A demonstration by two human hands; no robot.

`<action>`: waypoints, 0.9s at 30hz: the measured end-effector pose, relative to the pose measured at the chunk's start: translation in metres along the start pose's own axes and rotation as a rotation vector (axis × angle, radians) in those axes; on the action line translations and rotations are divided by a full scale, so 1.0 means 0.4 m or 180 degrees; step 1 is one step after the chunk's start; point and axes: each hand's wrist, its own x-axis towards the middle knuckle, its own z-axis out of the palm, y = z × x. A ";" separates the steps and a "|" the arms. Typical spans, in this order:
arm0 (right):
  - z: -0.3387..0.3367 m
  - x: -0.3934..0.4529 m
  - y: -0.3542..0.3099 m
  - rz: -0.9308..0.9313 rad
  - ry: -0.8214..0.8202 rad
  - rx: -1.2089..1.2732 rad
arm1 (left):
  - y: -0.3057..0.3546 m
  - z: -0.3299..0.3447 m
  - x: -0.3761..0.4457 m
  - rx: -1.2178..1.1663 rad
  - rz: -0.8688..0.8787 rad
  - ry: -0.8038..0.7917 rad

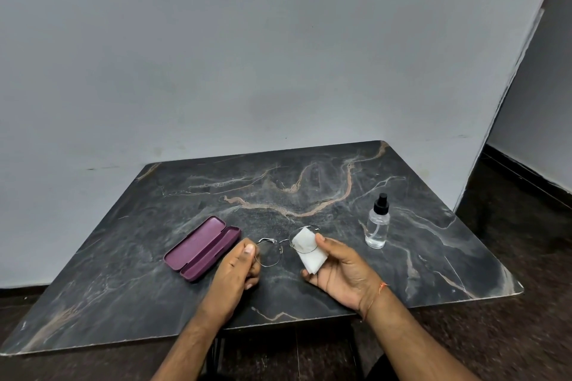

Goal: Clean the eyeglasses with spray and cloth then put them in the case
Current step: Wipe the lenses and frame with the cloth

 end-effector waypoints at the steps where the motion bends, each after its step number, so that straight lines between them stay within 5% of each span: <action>1: -0.001 0.002 0.000 -0.0049 0.0055 0.0021 | 0.001 0.000 0.000 -0.0008 -0.0003 0.0004; 27: -0.002 0.006 0.009 -0.0095 0.0284 -0.0158 | 0.011 0.012 0.000 -0.0125 0.0213 0.0420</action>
